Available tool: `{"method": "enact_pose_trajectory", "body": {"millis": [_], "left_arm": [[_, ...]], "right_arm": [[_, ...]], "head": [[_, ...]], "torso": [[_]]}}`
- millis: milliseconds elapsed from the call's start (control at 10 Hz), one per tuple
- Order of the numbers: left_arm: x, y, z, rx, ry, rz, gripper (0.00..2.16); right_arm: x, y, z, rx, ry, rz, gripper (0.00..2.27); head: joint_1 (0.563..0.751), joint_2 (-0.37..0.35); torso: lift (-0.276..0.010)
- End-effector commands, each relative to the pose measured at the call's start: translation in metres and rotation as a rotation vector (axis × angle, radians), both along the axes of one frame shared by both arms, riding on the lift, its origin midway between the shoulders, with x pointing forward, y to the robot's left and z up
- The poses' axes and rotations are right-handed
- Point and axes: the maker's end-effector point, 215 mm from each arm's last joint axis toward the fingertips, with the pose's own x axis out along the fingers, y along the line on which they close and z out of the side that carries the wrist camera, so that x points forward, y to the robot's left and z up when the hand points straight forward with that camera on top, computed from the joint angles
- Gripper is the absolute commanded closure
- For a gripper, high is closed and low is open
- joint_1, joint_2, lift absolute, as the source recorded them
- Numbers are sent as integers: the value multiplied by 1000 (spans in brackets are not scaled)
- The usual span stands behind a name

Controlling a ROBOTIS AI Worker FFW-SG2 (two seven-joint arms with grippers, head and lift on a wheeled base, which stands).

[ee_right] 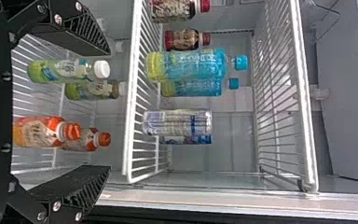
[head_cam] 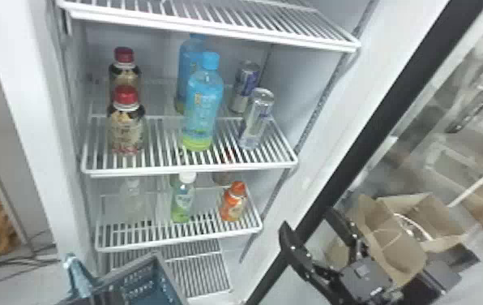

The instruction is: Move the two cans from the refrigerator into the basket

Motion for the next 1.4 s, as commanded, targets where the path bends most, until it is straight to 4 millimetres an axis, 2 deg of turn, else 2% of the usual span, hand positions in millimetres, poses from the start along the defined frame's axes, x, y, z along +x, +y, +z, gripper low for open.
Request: {"method": "enact_pose_trajectory", "body": {"millis": [0, 400, 800, 1300], "left_arm": [[0, 0, 0, 0, 1, 0, 1191], [1, 1, 1, 0, -2, 2, 1191], [2, -1, 1, 4, -5, -3, 1191], [3, 0, 2, 10, -10, -9, 1191]], "right_arm": [[11, -3, 3, 4, -22, -13, 197], [47, -6, 13, -32, -80, -27, 197], [82, 3, 5, -7, -95, -17, 202], [129, 4, 31, -3, -166, -26, 202]], "head": [[695, -350], [695, -345], [695, -321], [695, -294]], "torso": [[-25], [-25], [-25], [-25]]}}
